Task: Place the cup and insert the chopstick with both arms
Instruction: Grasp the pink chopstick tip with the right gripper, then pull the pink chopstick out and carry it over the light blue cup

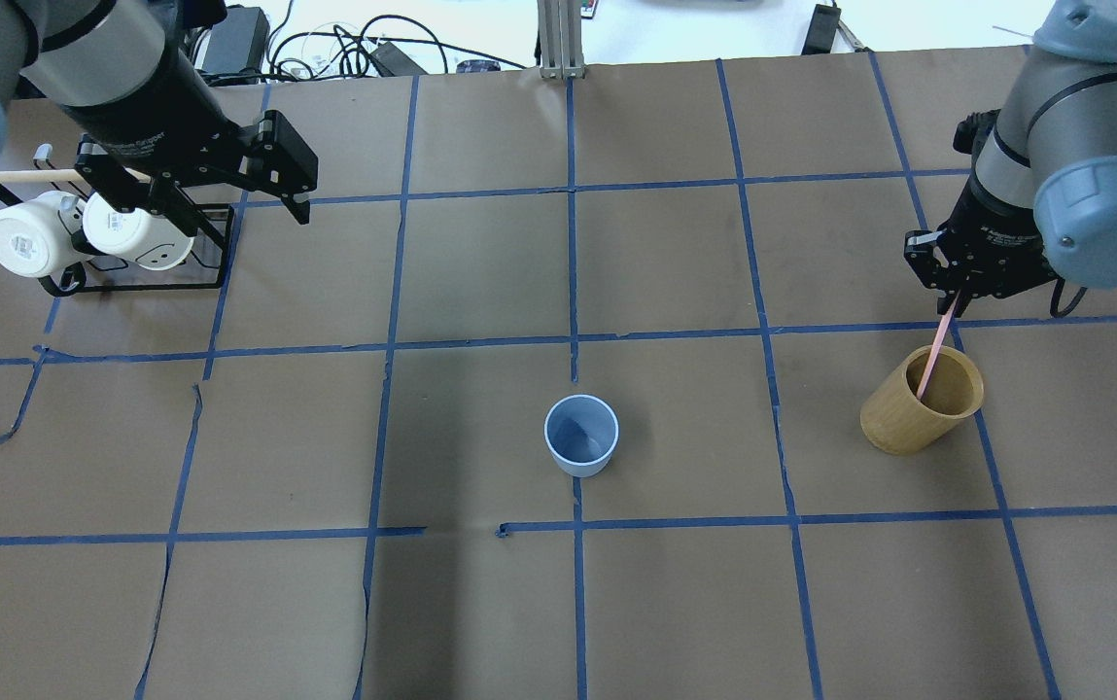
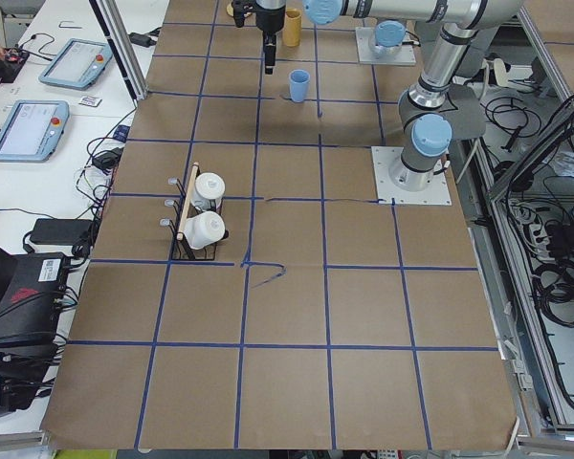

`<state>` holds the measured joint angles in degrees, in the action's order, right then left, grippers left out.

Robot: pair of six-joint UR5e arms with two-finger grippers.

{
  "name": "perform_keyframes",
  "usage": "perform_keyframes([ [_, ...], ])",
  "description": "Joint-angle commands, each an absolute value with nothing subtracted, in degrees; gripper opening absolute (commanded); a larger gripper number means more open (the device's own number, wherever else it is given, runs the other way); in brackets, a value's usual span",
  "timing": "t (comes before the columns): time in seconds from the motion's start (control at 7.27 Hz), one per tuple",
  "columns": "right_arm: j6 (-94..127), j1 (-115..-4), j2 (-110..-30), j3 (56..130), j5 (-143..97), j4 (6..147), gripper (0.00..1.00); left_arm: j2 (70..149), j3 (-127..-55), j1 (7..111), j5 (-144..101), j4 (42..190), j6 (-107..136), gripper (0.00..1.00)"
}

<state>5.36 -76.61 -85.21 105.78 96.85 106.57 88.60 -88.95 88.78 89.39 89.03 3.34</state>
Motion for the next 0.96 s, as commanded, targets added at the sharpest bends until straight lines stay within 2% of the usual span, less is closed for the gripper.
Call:
perform_keyframes([
  [0.0,5.3,-76.6,-85.7,104.2,96.9,104.4,0.0,88.6,-88.9,88.6,89.4,88.9,3.3,1.0],
  [0.83,5.5,-77.0,-86.6,79.2,95.5,78.4,0.0,88.6,-88.9,88.4,89.4,89.0,3.3,1.0],
])
